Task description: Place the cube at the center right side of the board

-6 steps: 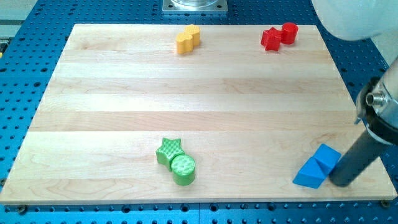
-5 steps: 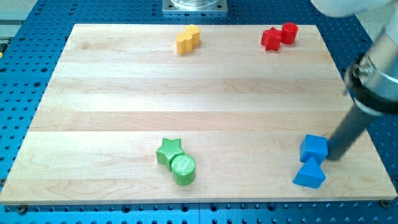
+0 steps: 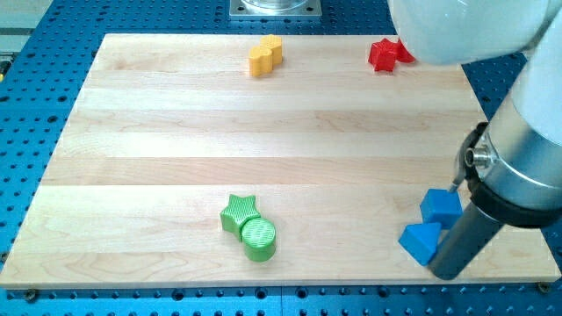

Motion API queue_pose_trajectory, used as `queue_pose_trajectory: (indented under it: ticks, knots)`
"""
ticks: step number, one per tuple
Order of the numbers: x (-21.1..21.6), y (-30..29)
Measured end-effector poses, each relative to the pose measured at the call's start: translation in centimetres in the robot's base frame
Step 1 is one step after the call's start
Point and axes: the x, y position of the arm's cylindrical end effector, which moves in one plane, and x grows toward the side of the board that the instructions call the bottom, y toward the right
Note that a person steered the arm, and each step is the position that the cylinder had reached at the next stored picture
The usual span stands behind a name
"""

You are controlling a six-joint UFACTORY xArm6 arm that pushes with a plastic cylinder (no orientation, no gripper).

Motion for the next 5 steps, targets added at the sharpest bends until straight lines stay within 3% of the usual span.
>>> queue_pose_trajectory:
  ticks: [1, 3, 4, 5]
  knots:
    - [-6.3, 2.5]
    - [-14.3, 2.5]
    - [-8.3, -2.7]
    - [-13.4, -3.7]
